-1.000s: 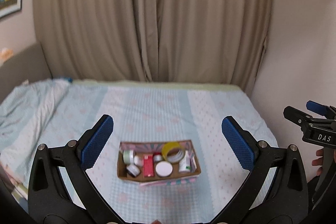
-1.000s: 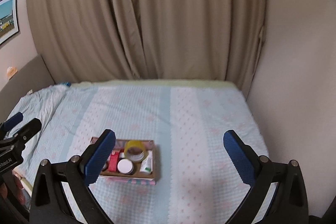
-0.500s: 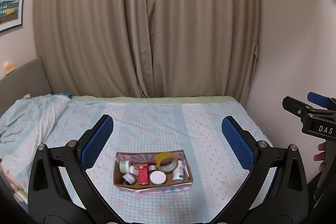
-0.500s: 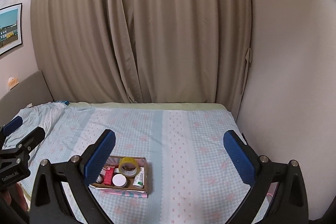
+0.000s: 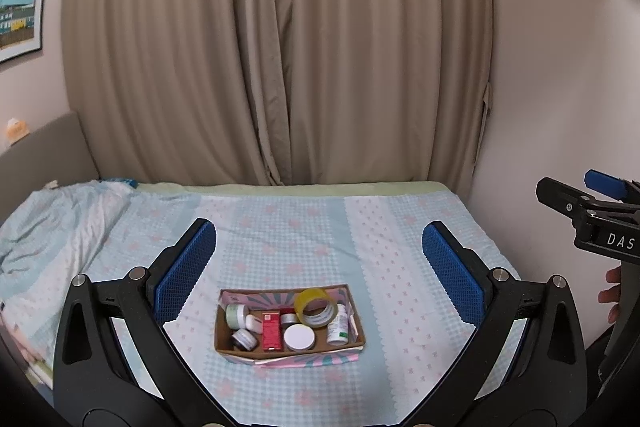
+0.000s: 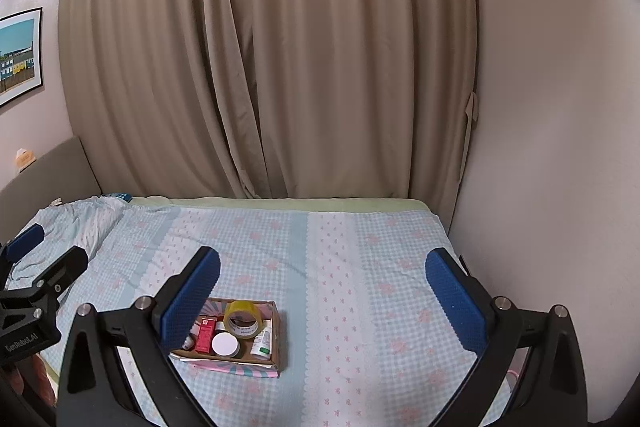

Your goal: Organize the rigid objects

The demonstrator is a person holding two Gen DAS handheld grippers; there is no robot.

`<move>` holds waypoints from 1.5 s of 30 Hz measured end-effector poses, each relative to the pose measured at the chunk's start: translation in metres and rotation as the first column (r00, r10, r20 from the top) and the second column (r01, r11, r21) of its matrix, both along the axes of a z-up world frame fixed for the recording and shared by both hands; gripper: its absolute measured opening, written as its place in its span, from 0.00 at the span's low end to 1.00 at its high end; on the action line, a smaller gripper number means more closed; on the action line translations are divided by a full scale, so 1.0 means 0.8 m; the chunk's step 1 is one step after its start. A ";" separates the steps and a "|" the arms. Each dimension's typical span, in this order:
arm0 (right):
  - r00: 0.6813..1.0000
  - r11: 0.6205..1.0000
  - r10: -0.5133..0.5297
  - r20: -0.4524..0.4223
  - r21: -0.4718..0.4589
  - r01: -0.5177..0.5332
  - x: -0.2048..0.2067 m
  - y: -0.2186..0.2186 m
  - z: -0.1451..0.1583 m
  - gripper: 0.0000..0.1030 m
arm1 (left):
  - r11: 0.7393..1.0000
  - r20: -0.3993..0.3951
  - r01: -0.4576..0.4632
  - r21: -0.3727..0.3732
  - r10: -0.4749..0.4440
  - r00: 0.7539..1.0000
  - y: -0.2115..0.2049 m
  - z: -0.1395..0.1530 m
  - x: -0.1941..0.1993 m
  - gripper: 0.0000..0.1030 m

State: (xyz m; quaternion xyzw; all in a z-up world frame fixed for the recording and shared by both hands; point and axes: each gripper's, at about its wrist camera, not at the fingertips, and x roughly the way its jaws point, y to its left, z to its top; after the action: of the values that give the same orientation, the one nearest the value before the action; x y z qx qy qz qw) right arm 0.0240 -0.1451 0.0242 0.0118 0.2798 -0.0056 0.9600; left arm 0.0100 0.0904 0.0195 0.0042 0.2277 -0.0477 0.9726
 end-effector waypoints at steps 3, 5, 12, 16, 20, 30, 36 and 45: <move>1.000 1.000 0.002 -0.002 0.000 -0.002 0.001 0.001 -0.001 0.99 | 1.000 0.002 -0.002 0.003 0.002 1.000 0.000 0.000 0.001 1.00; 1.000 1.000 0.004 -0.003 0.001 -0.004 0.003 0.002 -0.004 1.00 | 1.000 0.003 -0.003 0.007 0.003 1.000 -0.001 -0.001 0.001 1.00; 1.000 1.000 0.007 -0.005 0.002 -0.007 0.007 0.004 -0.004 1.00 | 1.000 0.001 0.000 0.002 0.000 1.000 0.001 -0.001 0.005 1.00; 1.000 1.000 0.009 -0.007 0.001 -0.009 0.007 0.004 -0.005 1.00 | 1.000 0.003 -0.001 0.003 0.001 1.000 0.001 -0.002 0.005 1.00; 1.000 1.000 0.008 -0.007 0.000 -0.008 0.008 0.005 -0.005 1.00 | 1.000 0.001 0.001 -0.003 -0.001 1.000 0.003 -0.003 0.005 1.00; 1.000 1.000 0.010 -0.011 0.001 -0.010 0.012 0.008 -0.004 1.00 | 1.000 0.005 -0.001 0.005 0.001 1.000 0.007 -0.005 0.011 1.00; 1.000 1.000 0.007 -0.015 0.000 -0.007 0.015 0.011 -0.003 1.00 | 1.000 0.017 -0.002 0.014 0.002 1.000 0.007 -0.007 0.012 1.00; 1.000 1.000 0.006 -0.015 -0.002 -0.006 0.015 0.013 -0.004 1.00 | 1.000 0.028 0.004 0.018 -0.004 1.000 0.010 -0.011 0.010 1.00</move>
State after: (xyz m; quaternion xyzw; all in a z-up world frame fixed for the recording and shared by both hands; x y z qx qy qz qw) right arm 0.0359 -0.1349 0.0207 0.0099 0.2870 -0.0033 0.9579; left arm 0.0179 0.0983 0.0109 0.0140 0.2144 -0.0476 0.9755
